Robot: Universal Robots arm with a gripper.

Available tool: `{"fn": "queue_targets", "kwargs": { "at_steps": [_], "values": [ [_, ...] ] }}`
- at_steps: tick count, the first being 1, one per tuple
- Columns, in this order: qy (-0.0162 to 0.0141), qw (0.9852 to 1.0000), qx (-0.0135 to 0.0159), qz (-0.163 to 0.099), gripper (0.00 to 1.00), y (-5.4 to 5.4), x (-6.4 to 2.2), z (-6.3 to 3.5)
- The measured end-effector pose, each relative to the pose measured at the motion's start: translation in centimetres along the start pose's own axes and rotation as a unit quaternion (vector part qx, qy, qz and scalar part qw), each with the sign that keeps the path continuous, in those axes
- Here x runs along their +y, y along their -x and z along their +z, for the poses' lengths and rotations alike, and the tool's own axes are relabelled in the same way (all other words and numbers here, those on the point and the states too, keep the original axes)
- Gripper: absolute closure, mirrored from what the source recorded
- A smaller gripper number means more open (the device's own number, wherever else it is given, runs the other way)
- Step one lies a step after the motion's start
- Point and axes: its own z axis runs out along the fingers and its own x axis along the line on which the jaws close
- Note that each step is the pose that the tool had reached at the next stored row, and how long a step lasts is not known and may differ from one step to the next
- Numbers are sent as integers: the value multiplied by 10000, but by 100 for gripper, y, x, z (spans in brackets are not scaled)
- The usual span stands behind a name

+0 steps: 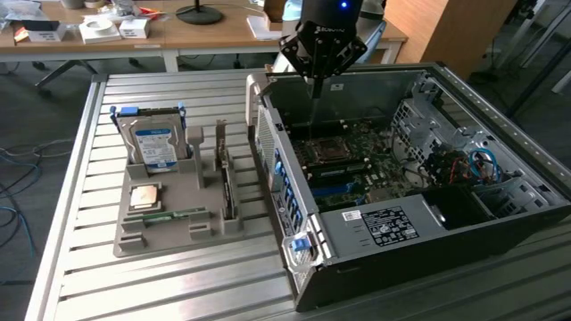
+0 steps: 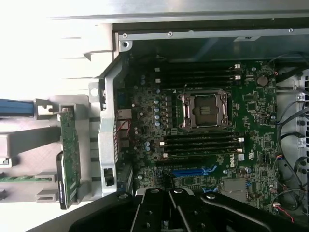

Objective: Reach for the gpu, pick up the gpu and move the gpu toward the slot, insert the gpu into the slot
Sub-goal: 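Reach for the gpu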

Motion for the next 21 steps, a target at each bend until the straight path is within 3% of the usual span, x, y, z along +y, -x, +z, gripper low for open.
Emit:
{"fn": "queue_targets", "kwargs": {
  "at_steps": [21],
  "values": [
    [0, 10000, 0, 0, 89, -105, -8, 4]
  ]
}}
